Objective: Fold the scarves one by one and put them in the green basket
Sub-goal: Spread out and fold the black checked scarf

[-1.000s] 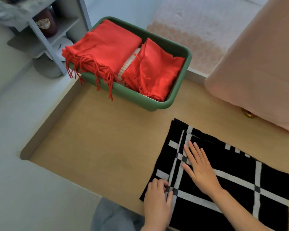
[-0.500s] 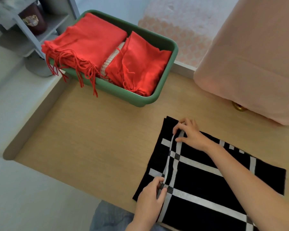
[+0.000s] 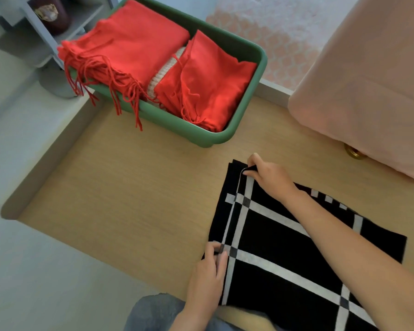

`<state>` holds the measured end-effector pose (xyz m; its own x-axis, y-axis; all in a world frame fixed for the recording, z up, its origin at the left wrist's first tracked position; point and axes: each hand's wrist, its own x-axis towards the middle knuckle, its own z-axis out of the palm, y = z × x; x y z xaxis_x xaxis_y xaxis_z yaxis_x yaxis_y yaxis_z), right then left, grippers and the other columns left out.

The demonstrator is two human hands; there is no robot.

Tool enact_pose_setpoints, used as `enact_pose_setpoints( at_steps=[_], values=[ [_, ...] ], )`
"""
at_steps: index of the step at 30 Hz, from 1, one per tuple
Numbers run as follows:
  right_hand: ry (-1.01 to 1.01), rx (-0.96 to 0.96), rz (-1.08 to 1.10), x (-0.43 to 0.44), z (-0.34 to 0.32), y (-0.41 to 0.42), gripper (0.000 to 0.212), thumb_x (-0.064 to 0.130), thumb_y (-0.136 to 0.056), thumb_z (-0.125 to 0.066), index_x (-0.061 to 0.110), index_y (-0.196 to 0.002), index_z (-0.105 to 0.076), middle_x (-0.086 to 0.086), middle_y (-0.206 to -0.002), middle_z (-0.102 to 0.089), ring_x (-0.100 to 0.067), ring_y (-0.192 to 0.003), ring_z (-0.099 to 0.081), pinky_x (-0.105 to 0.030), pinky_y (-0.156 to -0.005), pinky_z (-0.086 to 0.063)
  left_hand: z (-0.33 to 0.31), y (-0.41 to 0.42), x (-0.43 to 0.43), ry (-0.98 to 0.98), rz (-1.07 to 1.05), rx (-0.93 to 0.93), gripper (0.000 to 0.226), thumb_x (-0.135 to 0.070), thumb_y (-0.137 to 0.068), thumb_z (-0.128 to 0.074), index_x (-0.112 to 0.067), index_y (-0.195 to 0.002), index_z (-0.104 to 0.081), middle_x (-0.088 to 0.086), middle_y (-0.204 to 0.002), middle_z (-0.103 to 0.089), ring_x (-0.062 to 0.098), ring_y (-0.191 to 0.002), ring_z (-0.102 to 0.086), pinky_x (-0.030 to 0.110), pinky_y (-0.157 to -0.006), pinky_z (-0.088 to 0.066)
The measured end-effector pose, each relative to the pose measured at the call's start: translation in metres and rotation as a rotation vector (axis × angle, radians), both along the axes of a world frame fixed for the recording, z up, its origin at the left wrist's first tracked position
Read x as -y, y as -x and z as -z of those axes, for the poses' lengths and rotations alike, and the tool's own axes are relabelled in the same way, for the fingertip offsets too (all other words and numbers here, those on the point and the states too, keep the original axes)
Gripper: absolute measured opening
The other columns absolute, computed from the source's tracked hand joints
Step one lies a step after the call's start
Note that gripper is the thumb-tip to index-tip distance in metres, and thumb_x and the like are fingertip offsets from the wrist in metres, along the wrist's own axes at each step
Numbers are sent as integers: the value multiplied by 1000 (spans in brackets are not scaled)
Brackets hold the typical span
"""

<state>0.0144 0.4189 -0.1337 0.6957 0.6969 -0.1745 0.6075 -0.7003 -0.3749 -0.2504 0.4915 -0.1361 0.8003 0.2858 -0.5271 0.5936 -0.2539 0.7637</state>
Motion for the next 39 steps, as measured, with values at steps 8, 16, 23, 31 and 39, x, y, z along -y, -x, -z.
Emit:
enact_pose_setpoints(
  at_steps=[8, 16, 23, 31, 39],
  values=[
    [15, 270, -26, -14, 20, 0, 36, 35, -83, -68, 2, -88, -55, 3, -38, -41, -14, -28, -27, -14, -35, -10, -3, 26, -15, 34, -236, -81, 5, -35, -99, -40, -37, -101, -44, 0, -75, -66, 12, -67, -62, 29, -64, -48],
    [-139, -257, 196, -12, 5, 6, 26, 40, -98, -45, 18, -107, -55, 2, -91, -63, -13, -81, -60, -30, -72, -48, 0, 23, -16, 1, -371, -89, 4, -37, -98, -40, -37, -95, -43, 8, -71, -63, 20, -58, -58, 36, -57, -47],
    [-267, -98, 139, -21, 7, 13, 19, 18, -100, -44, 7, -110, -56, 2, -53, -44, -16, -43, -36, -34, -49, -32, 2, 22, -18, 21, -352, -101, 11, -32, -100, -38, -27, -103, -48, 4, -63, -59, 8, -47, -50, 23, -46, -37],
    [-38, 248, 0, -44, 31, 9, 7, 7, -93, -57, 3, -98, -57, -4, -42, -50, -22, -28, -41, -19, -34, -23, 0, 27, -20, -75, -346, -171, 22, -27, -102, -36, -18, -118, -47, -1, -66, -61, 8, -51, -55, 21, -48, -41],
    [55, 492, -12, -47, 42, 18, 16, 22, -94, -54, 7, -90, -55, 0, -49, -52, -13, -30, -31, -16, -36, -12, -2, 25, -34, -554, -13, -108, 52, -26, -79, -75, -13, -124, -53, -1, -99, -63, 12, -81, -59, 22, -69, -52]
  ],
)
